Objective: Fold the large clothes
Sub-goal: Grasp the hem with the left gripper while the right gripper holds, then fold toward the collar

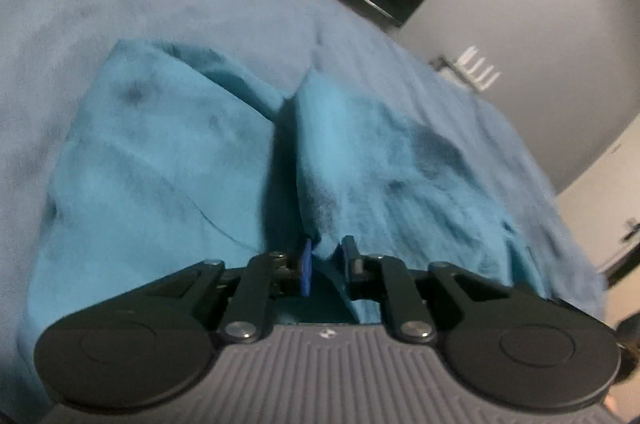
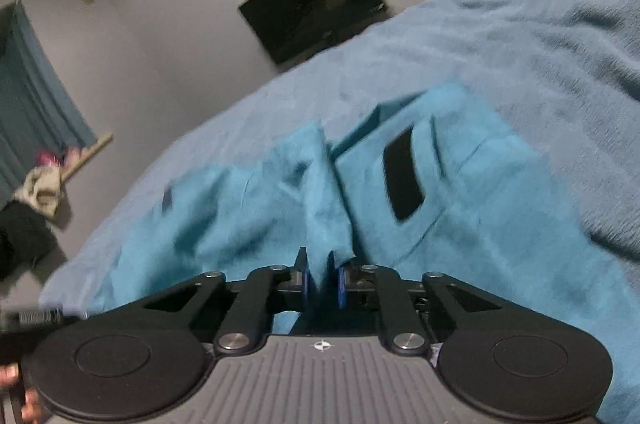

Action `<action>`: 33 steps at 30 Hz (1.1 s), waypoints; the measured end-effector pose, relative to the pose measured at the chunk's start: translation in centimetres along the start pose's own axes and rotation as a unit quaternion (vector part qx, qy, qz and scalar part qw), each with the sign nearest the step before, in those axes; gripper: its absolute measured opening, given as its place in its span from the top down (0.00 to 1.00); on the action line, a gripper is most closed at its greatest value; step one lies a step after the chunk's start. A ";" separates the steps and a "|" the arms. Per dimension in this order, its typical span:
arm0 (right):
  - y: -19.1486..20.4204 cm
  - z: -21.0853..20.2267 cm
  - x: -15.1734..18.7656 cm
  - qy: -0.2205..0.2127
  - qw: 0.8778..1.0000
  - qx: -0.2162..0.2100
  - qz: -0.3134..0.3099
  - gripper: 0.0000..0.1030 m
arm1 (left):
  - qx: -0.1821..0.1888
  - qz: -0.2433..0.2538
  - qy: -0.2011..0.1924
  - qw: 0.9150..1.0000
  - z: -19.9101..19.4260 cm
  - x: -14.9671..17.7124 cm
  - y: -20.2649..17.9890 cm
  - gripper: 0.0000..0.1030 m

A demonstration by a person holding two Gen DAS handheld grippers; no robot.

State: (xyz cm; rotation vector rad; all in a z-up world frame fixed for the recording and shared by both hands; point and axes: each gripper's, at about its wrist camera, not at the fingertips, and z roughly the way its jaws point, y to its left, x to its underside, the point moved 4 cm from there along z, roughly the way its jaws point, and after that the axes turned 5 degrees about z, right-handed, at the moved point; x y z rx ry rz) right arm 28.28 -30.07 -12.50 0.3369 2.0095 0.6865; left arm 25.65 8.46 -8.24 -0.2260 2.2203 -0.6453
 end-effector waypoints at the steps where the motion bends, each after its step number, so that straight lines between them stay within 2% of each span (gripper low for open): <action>1: 0.0 -0.2 -0.5 -0.012 1.000 0.003 -0.001 0.90 | 0.009 0.003 -0.002 1.000 -0.3 0.1 -0.3 0.92; 3: 0.0 -0.6 -1.2 -0.026 1.000 0.008 -0.002 0.91 | 0.005 0.048 -0.001 0.999 -0.8 0.3 -1.6 0.92; 5: 0.1 -0.3 -1.2 -0.020 1.000 0.021 -0.010 0.91 | -0.022 0.104 0.004 0.994 -0.4 0.7 -2.9 0.92; 9: 0.1 1.1 0.1 0.021 0.997 0.063 -0.037 0.81 | -0.095 0.188 0.031 0.977 2.4 2.0 -3.1 0.92; 10: 0.3 1.0 0.2 0.019 0.997 0.065 -0.045 0.76 | -0.099 0.191 0.035 0.976 2.6 2.3 -2.9 0.92; 12: 1.3 0.4 0.1 0.003 0.995 0.074 -0.072 0.64 | -0.095 0.178 0.029 0.979 2.2 2.0 -2.9 0.91; 13: 1.9 -0.2 -0.1 -0.016 0.992 0.081 -0.092 0.53 | -0.097 0.170 0.020 0.980 1.6 1.6 -2.9 0.88; 14: 2.4 -0.8 -0.4 -0.033 0.990 0.085 -0.108 0.47 | -0.102 0.164 0.009 0.981 1.0 1.2 -3.0 0.84; 16: 3.4 -2.0 -0.9 -0.069 0.984 0.089 -0.137 0.46 | -0.111 0.166 -0.027 0.979 -0.5 0.4 -3.8 0.78; 17: 3.8 -2.4 -1.3 -0.080 0.982 0.084 -0.146 0.46 | -0.107 0.174 -0.044 0.978 -1.3 0.2 -4.5 0.68; 20: 5.4 -2.7 -1.4 -0.098 0.980 0.045 -0.169 0.46 | -0.067 0.200 -0.070 0.975 -1.7 -0.4 -7.3 0.47; 21: 5.9 -2.4 -1.2 -0.095 0.978 0.038 -0.183 0.46 | -0.052 0.210 -0.068 0.974 -1.3 -0.4 -8.4 0.45; 24: 6.9 -1.3 -0.2 -0.081 0.971 0.029 -0.223 0.47 | -0.009 0.245 -0.057 0.968 0.8 0.4 -11.8 0.43; 26: 7.0 -1.0 0.6 -0.066 0.969 0.030 -0.236 0.51 | 0.006 0.272 -0.046 0.961 3.0 1.4 -13.1 0.43; 27: 6.9 -0.4 1.0 -0.053 0.969 0.034 -0.240 0.51 | 0.004 0.286 -0.032 0.958 4.0 2.1 -13.4 0.43; 31: 5.6 2.6 2.7 0.012 0.964 0.071 -0.257 0.66 | -0.045 0.304 0.031 0.951 7.9 4.5 -11.3 0.43; 33: 4.8 3.3 3.2 0.024 0.964 0.079 -0.253 0.68 | -0.054 0.312 0.035 0.948 9.0 5.3 -10.2 0.42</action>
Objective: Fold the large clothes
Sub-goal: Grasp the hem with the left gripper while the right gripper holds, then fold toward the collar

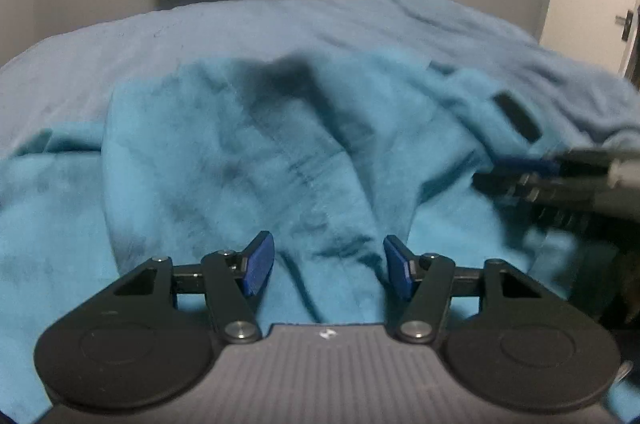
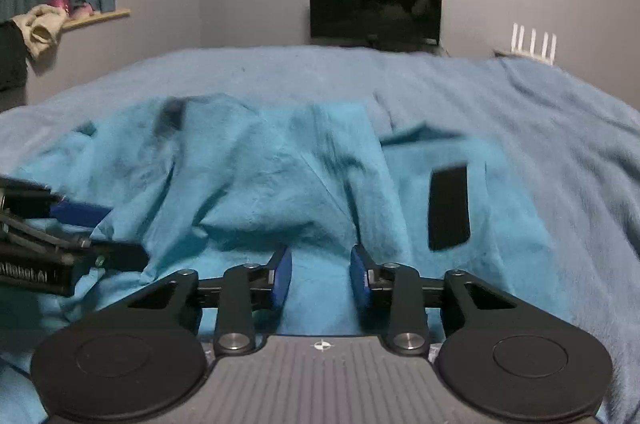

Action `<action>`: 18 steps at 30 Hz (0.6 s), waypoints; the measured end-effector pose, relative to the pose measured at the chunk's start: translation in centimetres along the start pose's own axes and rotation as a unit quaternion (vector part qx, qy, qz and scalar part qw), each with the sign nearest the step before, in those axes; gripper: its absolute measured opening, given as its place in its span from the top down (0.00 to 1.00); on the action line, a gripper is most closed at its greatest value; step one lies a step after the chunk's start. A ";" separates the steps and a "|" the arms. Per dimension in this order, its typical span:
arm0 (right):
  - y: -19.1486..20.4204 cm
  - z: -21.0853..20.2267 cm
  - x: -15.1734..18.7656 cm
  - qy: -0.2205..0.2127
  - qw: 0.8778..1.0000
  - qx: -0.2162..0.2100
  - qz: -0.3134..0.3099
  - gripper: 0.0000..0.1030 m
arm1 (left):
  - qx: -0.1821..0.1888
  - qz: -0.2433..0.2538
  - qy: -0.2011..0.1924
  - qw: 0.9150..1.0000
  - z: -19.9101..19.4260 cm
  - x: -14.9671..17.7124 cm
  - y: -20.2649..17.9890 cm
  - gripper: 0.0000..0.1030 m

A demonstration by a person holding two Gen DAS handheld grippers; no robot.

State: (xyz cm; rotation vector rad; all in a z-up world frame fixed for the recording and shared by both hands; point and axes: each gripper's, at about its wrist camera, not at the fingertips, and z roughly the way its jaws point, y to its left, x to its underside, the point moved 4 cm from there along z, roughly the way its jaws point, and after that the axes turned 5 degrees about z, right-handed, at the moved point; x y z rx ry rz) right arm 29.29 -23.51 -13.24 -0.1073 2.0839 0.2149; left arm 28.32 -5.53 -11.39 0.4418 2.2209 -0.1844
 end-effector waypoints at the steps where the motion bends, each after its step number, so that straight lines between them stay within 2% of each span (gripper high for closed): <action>1: -0.1 0.2 0.1 0.002 1.000 0.001 0.006 0.69 | -0.005 0.013 -0.005 1.000 0.0 0.4 -0.1 0.41; 5: 0.2 0.6 0.4 0.003 1.000 0.006 0.000 0.69 | -0.025 0.049 -0.001 0.998 -0.2 1.0 -1.1 0.40; 9: 0.5 0.7 0.9 -0.003 1.000 0.012 -0.020 0.68 | -0.028 0.039 0.021 0.999 -1.5 1.5 -0.9 0.31; 13: 0.4 0.4 1.3 0.000 1.000 0.013 -0.027 0.66 | -0.029 0.026 0.040 0.998 -5.4 2.8 -0.3 0.22; 15: 0.2 -0.3 1.5 0.003 1.000 0.011 -0.020 0.63 | -0.040 0.014 0.059 0.997 -7.2 3.3 -0.1 0.21; 17: 0.0 -1.1 1.7 0.008 1.000 0.001 -0.011 0.47 | -0.056 0.011 0.059 0.997 -9.6 3.8 0.2 0.21; 18: 0.1 -1.7 1.8 0.014 1.000 -0.008 -0.007 0.43 | -0.059 0.008 0.056 0.997 -10.7 4.0 0.4 0.21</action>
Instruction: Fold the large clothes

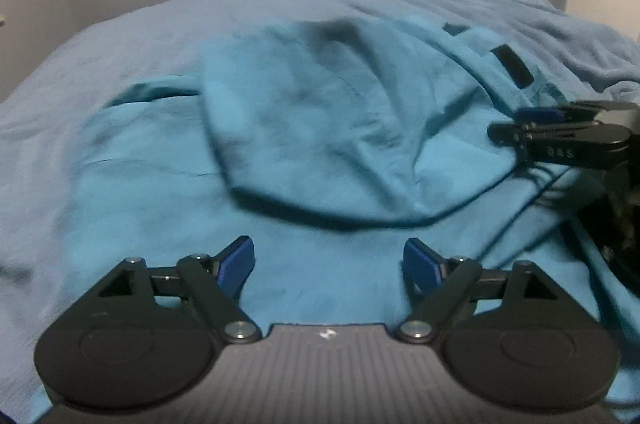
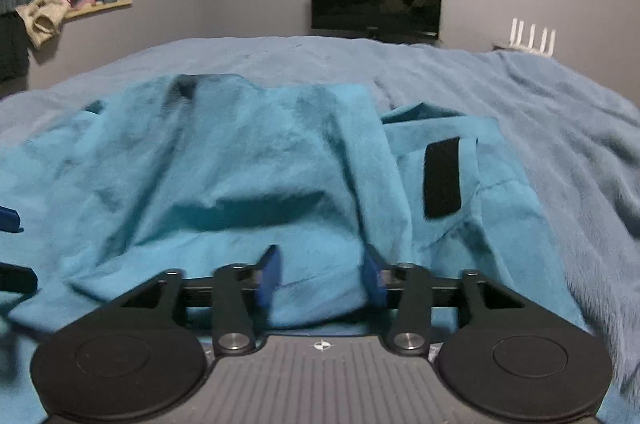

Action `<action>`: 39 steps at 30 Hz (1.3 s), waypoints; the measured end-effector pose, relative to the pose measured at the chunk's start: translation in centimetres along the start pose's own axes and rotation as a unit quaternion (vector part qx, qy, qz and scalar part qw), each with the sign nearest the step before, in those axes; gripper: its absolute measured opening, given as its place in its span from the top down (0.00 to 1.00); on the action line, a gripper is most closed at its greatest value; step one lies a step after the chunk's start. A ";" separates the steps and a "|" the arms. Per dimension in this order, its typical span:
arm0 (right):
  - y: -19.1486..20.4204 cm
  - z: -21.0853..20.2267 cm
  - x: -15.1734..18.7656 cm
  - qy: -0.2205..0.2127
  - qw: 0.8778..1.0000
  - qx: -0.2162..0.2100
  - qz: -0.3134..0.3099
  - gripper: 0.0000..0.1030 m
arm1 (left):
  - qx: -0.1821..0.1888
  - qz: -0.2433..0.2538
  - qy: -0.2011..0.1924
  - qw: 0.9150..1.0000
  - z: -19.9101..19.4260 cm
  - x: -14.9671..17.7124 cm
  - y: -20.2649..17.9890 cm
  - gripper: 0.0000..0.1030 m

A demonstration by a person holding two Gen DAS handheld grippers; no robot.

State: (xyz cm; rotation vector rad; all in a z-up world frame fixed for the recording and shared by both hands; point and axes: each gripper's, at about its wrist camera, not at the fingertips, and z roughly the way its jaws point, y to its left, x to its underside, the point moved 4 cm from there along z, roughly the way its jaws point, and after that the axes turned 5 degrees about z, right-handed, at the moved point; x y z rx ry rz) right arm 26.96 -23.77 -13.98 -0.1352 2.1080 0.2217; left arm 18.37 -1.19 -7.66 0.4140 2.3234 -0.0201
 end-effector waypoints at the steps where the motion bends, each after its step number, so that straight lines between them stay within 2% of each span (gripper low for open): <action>1: 0.1 -0.6 0.2 0.006 1.000 -0.006 0.001 0.35 | -0.002 -0.007 -0.004 1.000 -1.3 0.3 0.4 0.21; 4: 0.8 -2.9 0.1 0.017 1.000 -0.002 -0.007 0.23 | -0.004 -0.034 -0.007 0.999 -5.0 1.0 1.7 0.20; 10: 1.2 -11.3 -2.4 -0.026 0.999 0.002 -0.036 0.17 | -0.021 -0.053 -0.018 0.998 -12.6 2.5 4.0 0.16; 14: -1.0 -18.0 -3.3 -0.042 0.999 0.003 -0.021 0.15 | -0.019 -0.049 -0.018 0.998 -17.6 4.8 5.1 0.14; 20: -5.9 -26.5 -2.1 -0.028 1.000 0.007 -0.010 0.15 | -0.020 -0.008 0.002 1.000 -23.6 8.8 5.5 0.14; 26: -9.2 -34.2 1.3 0.031 0.998 -0.005 -0.058 0.15 | 0.053 -0.007 0.017 0.998 -29.3 12.3 5.6 0.14; 30: -9.4 -38.5 3.1 0.065 0.993 -0.061 -0.082 0.15 | 0.109 0.014 0.017 0.994 -33.1 13.1 4.6 0.14; 35: -9.5 -41.4 5.1 0.119 0.982 -0.074 -0.128 0.15 | 0.120 0.101 0.052 0.986 -35.2 14.2 1.9 0.14; 39: -9.6 -42.3 7.3 0.174 0.969 -0.078 -0.157 0.16 | 0.132 0.135 0.064 0.980 -34.7 14.8 -0.3 0.14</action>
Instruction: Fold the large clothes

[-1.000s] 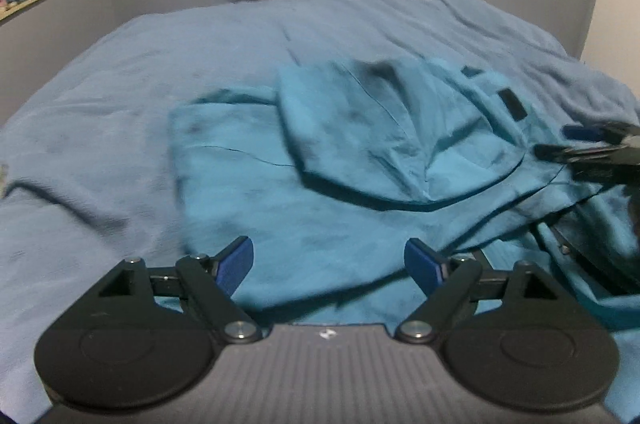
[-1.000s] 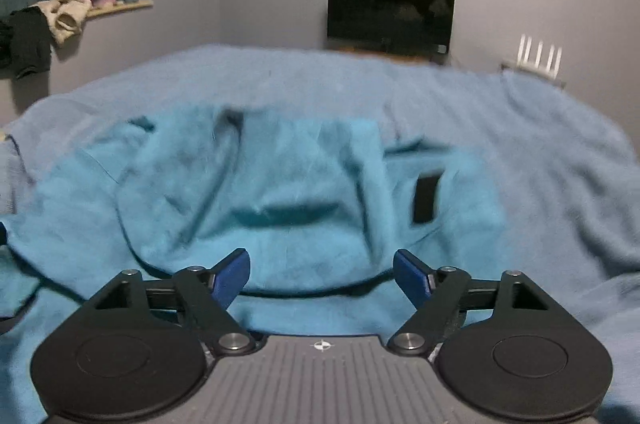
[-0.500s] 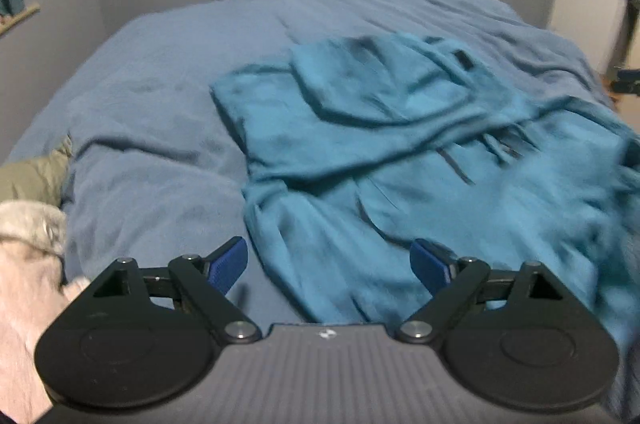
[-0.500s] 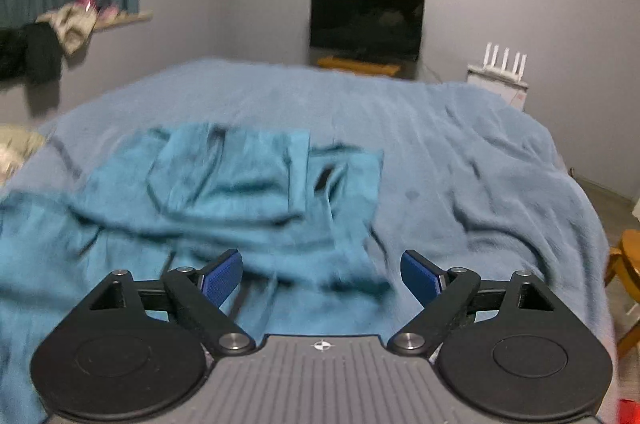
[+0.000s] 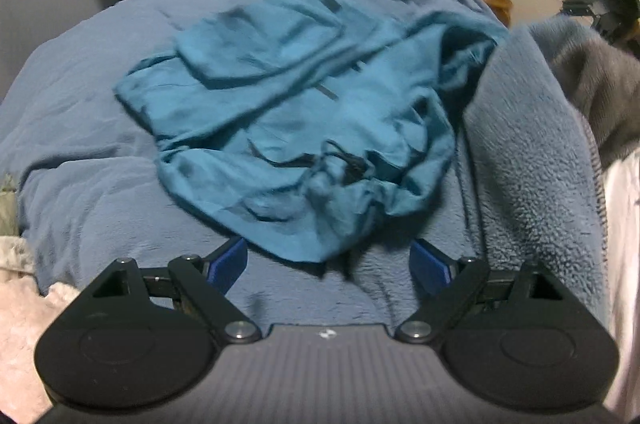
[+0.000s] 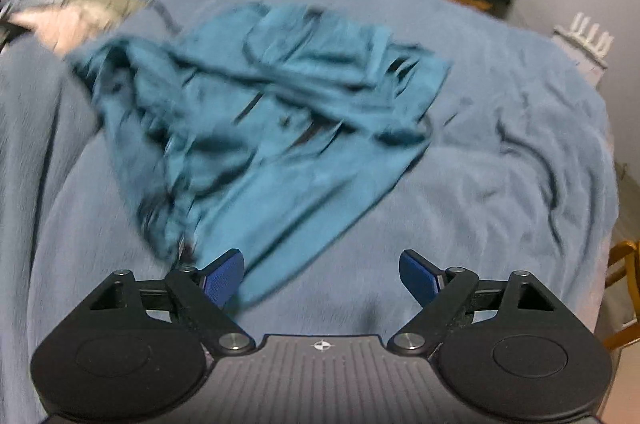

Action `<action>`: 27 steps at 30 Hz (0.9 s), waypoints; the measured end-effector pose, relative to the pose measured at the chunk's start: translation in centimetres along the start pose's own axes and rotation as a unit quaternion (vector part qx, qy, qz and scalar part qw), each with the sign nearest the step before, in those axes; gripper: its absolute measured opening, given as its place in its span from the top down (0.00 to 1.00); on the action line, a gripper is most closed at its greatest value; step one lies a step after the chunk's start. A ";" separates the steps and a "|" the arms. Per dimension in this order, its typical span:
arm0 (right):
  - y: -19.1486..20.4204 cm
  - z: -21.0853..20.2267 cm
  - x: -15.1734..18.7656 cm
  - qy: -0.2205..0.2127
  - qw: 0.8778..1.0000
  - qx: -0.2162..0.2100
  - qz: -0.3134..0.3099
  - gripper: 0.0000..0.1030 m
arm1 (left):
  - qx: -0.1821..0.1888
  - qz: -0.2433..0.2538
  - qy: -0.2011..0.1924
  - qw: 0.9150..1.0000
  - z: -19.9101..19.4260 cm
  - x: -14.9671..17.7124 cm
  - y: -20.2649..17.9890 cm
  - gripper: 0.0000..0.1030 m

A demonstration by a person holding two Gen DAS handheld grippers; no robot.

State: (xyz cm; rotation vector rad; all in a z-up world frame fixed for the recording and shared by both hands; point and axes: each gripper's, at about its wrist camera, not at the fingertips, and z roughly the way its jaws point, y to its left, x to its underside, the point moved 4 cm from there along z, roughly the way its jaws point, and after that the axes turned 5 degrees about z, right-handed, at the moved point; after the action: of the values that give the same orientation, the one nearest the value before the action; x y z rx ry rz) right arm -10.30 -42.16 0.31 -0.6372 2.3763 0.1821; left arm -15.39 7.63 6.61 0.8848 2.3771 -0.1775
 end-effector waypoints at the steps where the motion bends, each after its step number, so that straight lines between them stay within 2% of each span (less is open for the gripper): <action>1: 0.6 -0.1 0.5 0.009 1.000 -0.005 -0.011 0.16 | 0.000 0.000 -0.002 1.000 0.3 -0.1 -0.2 0.14; 6: 3.4 0.3 2.0 0.021 0.997 -0.032 -0.064 0.17 | -0.001 -0.032 -0.028 0.999 1.8 -0.5 -0.1 0.14; 11: 4.7 2.3 2.3 0.029 0.993 -0.009 -0.112 0.18 | -0.014 -0.016 -0.051 0.998 2.9 -1.1 -0.8 0.14; 17: 4.7 3.0 1.7 0.010 0.990 -0.008 -0.140 0.22 | -0.014 -0.027 -0.064 0.997 3.6 -1.3 -0.6 0.14; 20: 4.5 2.7 1.8 0.019 0.987 -0.011 -0.158 0.26 | -0.012 -0.027 -0.074 0.997 3.6 -1.4 -0.6 0.20; 25: 3.8 2.1 2.6 0.047 0.978 0.020 -0.201 0.26 | -0.007 -0.023 -0.072 0.997 4.0 -1.7 -0.5 0.21; 27: 3.2 2.0 2.5 0.044 0.979 0.023 -0.200 0.26 | -0.002 -0.026 -0.072 0.997 4.3 -1.8 -0.4 0.21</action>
State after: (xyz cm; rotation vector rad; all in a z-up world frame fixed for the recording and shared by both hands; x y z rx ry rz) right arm -12.36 -39.81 -2.91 -1.1010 2.2709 -0.0790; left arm -12.50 5.01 4.09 0.7816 2.2660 -0.2486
